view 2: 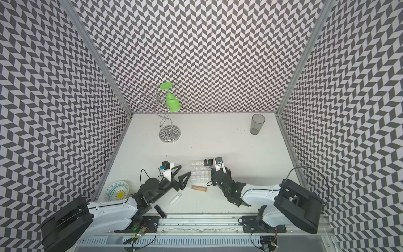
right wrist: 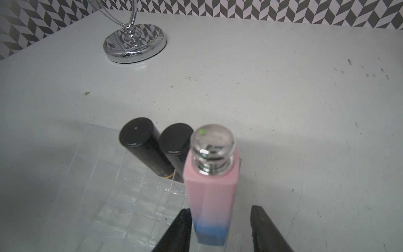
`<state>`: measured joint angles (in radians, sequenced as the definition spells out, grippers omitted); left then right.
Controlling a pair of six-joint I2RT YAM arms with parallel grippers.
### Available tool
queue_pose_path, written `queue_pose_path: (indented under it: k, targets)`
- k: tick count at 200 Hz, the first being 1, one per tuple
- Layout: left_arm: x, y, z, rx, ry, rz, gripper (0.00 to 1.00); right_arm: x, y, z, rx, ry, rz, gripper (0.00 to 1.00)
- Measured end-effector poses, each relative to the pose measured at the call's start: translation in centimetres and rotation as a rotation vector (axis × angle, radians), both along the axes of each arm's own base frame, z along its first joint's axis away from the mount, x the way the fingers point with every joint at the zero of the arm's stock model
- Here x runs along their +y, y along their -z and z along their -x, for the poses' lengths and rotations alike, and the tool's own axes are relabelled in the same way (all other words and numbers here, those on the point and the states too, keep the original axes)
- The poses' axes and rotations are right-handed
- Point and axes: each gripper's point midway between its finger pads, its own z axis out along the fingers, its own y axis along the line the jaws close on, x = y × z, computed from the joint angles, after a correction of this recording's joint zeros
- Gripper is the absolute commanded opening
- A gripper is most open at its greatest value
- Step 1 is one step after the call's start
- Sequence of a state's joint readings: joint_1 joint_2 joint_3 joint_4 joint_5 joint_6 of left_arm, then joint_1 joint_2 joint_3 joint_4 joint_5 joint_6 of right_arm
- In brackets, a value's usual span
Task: Arrange the lipsticks in the organizer
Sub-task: Place the lipstick in the storage box, then adjust the lipstick in the storage box.
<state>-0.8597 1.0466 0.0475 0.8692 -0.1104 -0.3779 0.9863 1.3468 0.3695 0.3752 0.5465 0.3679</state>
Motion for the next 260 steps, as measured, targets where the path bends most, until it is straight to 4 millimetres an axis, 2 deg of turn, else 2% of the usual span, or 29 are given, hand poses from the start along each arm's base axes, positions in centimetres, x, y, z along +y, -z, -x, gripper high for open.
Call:
queue_pose_path:
  k: [28, 69, 78, 89, 103, 147, 178, 192, 260]
  targets:
    - [0.2, 0.2, 0.2, 0.033, -0.009, 0.003, 0.88, 0.1, -0.7, 0.3, -0.006, -0.01, -0.012, 0.71]
    - [1.0, 0.7, 0.5, 0.082, -0.041, -0.005, 0.87, 0.1, -4.7, 0.8, -0.07, -0.026, -0.113, 0.73]
    - [1.1, 0.9, 0.6, 0.094, -0.044, -0.008, 0.87, 0.0, -5.7, 1.0, -0.088, -0.028, -0.14, 0.68]
    - [1.2, 1.0, 0.8, 0.106, -0.044, -0.01, 0.87, -0.3, -6.7, 1.1, -0.115, -0.029, -0.165, 0.57]
    - [1.1, 1.4, 1.1, 0.119, -0.039, -0.021, 0.86, -0.8, -7.5, 1.3, -0.149, -0.032, -0.193, 0.55]
    - [1.1, 2.5, 1.3, 0.145, -0.042, -0.055, 0.86, -1.1, -7.3, 0.4, -0.143, -0.042, -0.182, 0.57]
    - [1.1, 3.5, 1.3, 0.164, -0.043, -0.084, 0.86, 0.6, -8.5, -0.1, -0.141, -0.084, -0.195, 0.58]
    - [1.1, 3.9, 1.3, 0.173, -0.044, -0.096, 0.86, 1.3, -8.7, -0.5, -0.137, -0.093, -0.195, 0.56]
    - [1.3, 4.6, 1.2, 0.185, -0.057, -0.119, 0.86, 2.2, -7.2, -2.2, -0.074, -0.068, -0.112, 0.5]
